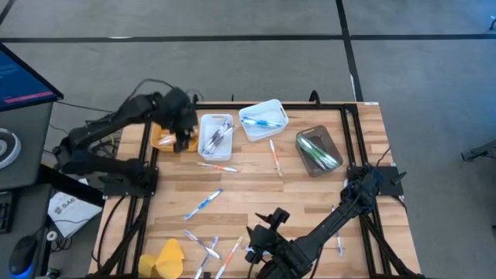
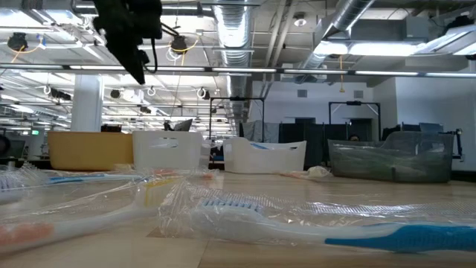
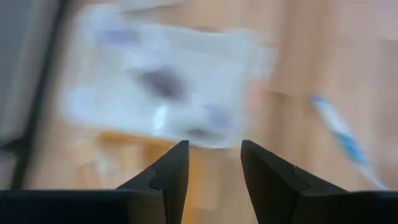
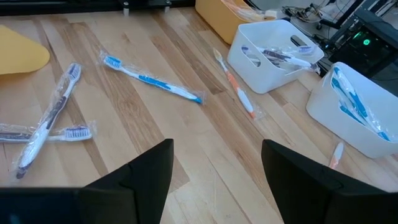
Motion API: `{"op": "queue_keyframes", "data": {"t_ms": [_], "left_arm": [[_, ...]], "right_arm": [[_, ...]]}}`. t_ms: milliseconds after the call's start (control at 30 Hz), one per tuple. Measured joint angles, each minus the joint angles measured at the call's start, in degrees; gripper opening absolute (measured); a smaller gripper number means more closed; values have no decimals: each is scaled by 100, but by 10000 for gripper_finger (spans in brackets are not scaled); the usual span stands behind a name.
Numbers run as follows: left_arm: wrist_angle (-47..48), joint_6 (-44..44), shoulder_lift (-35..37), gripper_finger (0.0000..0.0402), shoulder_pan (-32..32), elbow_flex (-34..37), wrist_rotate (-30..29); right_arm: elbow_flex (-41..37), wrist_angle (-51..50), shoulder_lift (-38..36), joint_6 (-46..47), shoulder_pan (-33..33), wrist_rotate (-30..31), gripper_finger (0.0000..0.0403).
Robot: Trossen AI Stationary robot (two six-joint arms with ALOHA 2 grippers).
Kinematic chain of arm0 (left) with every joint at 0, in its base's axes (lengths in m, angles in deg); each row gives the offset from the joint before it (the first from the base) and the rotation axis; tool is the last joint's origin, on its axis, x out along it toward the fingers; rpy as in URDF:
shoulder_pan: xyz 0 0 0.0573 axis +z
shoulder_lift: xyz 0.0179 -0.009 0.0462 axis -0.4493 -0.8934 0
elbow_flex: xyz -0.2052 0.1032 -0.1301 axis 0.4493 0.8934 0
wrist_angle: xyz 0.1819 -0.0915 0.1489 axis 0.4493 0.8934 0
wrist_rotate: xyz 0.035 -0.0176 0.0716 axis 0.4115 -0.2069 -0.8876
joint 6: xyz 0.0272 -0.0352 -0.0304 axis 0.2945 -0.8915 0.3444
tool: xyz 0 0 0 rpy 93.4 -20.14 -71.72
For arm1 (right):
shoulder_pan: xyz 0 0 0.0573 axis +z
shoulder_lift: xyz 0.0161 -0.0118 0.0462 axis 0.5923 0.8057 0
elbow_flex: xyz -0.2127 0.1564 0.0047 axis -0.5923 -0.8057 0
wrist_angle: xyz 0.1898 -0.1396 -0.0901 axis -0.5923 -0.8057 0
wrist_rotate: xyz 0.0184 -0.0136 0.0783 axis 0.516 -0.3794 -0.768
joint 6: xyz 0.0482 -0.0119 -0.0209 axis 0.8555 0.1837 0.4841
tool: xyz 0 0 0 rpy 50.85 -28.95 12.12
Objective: Pick & Place Toothbrushes
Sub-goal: Put the purple toothbrush into the left white bin
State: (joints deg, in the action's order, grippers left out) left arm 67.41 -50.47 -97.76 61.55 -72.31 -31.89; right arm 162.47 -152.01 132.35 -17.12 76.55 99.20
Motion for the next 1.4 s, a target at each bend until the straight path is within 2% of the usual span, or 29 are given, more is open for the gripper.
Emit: {"op": "queue_keyframes", "data": {"t_ms": [100, 400, 633, 933, 1400], "left_arm": [[-27, -83, 241, 141, -693, 405, 274], [-327, -1097, 335, 141, -2784, 1437, 242], [-779, -2262, 336, 141, -4004, 1557, -570], [-1276, -3143, 337, 141, -4634, 1588, -735], [-2749, -4098, 337, 139, -4919, 2809, -737]], "right_arm": [[0, -2, 0, 0, -28, 0, 238], [0, 362, 0, -151, -187, -6, 238], [0, 404, 0, -444, -346, -20, 238], [0, 404, 0, -448, -486, -155, 238], [0, 404, 0, -446, -513, -166, 238]]}}
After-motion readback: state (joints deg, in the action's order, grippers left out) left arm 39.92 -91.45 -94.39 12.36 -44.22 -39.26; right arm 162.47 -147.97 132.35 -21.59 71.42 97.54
